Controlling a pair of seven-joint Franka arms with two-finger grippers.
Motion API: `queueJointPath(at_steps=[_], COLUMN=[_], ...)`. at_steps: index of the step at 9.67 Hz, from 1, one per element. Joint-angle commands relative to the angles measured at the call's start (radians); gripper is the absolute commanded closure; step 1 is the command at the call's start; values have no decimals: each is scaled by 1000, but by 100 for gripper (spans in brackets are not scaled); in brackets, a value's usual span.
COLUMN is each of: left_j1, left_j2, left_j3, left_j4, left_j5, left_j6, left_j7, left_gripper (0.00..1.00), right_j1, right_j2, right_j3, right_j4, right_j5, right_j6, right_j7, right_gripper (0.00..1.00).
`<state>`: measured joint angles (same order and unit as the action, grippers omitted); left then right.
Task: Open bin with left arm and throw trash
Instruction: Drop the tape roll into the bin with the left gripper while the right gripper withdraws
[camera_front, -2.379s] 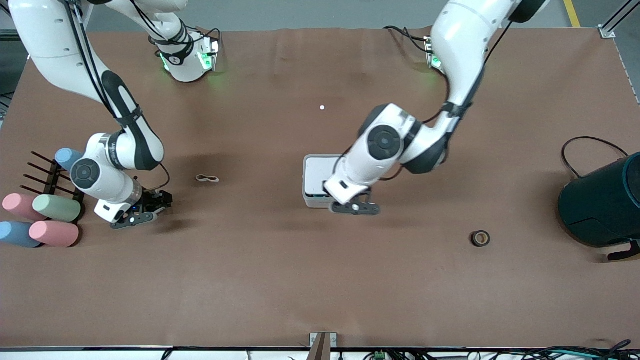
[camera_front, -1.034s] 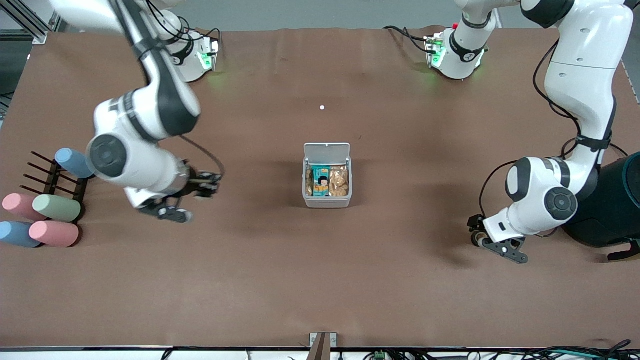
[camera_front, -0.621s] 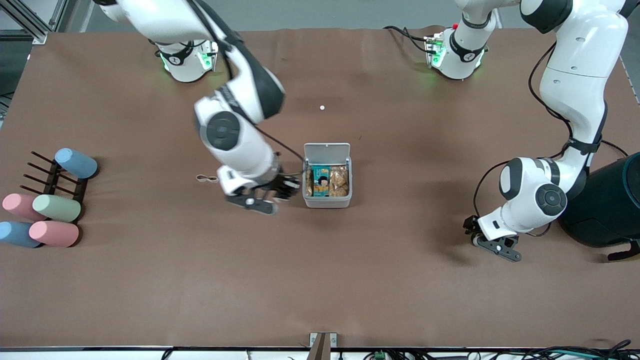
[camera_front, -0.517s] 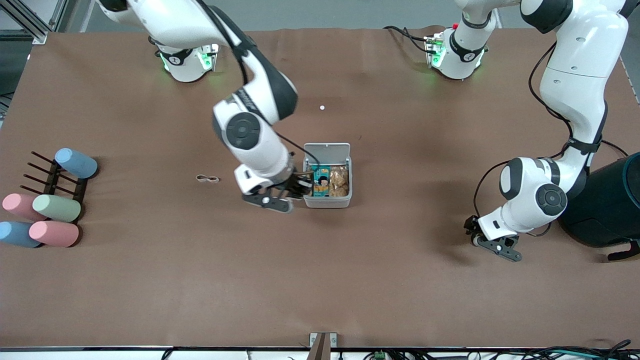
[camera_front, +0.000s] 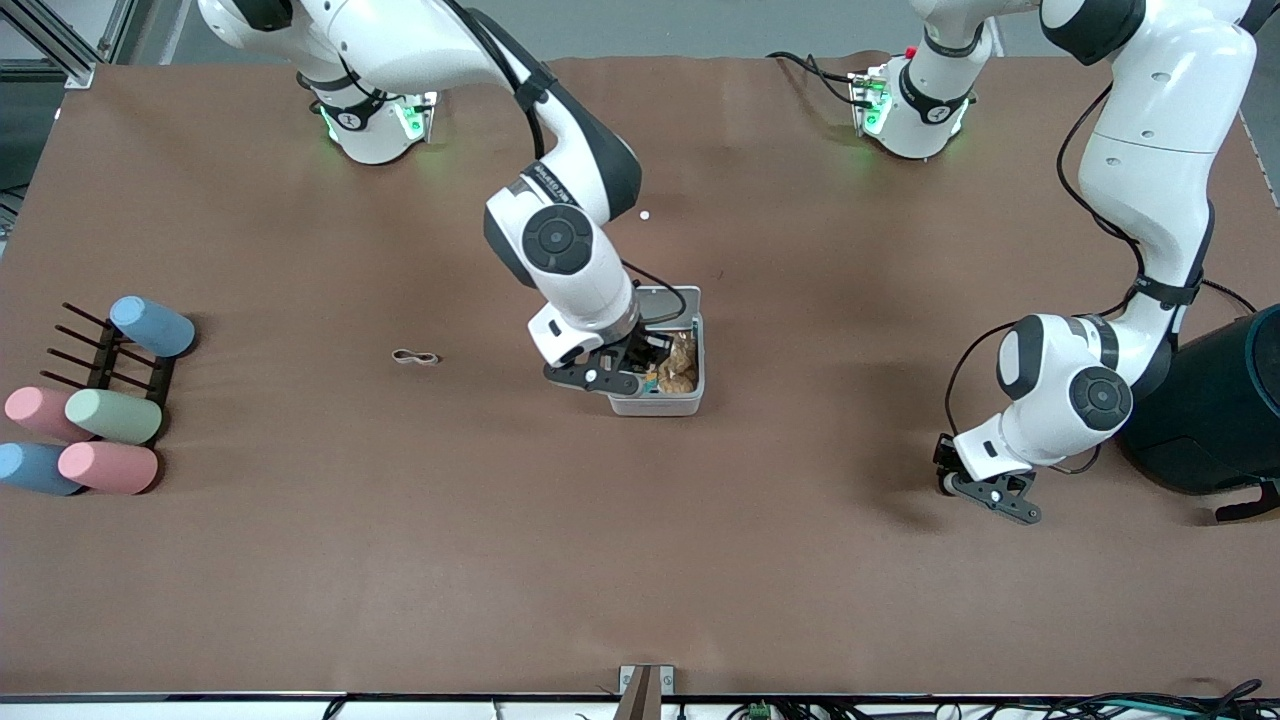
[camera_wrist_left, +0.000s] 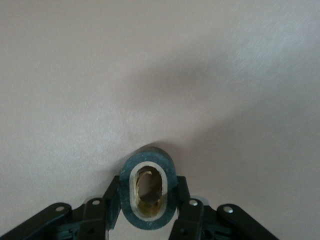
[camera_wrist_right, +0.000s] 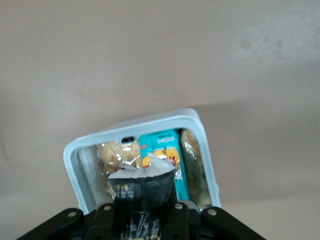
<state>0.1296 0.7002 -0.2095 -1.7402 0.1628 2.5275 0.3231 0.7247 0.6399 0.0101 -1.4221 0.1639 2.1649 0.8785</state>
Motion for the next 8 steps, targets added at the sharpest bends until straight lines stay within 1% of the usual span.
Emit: queueJointPath(at_steps=[1, 3, 4, 6, 7, 8], left_j1=[-16, -15, -15, -16, -21, -48], left_j2=[-70, -94, -108, -134, -134, -134], left_j3=[-42, -126, -175, -284, -345, -385], left_j4=[-7, 45, 59, 59, 62, 65], left_j5=[12, 14, 15, 15, 20, 20], left_j6=[-70, -207, -254, -297, -309, -309], left_j7=[-91, -249, -338, -535, -656, -767], left_gripper=[100, 100, 100, 100, 100, 100], right_j1=[9, 9, 9, -5, -26, -80], right_j2=[23, 23, 21, 15, 7, -14], right_j3=[-10, -12, -12, -12, -16, -15], right_j4=[11, 11, 11, 11, 15, 17], right_j5=[5, 3, 3, 5, 6, 11], right_j6=[-10, -16, -16, -26, -71, -118], right_j7=[13, 11, 11, 10, 10, 4], right_gripper=[45, 6, 3, 2, 2, 2])
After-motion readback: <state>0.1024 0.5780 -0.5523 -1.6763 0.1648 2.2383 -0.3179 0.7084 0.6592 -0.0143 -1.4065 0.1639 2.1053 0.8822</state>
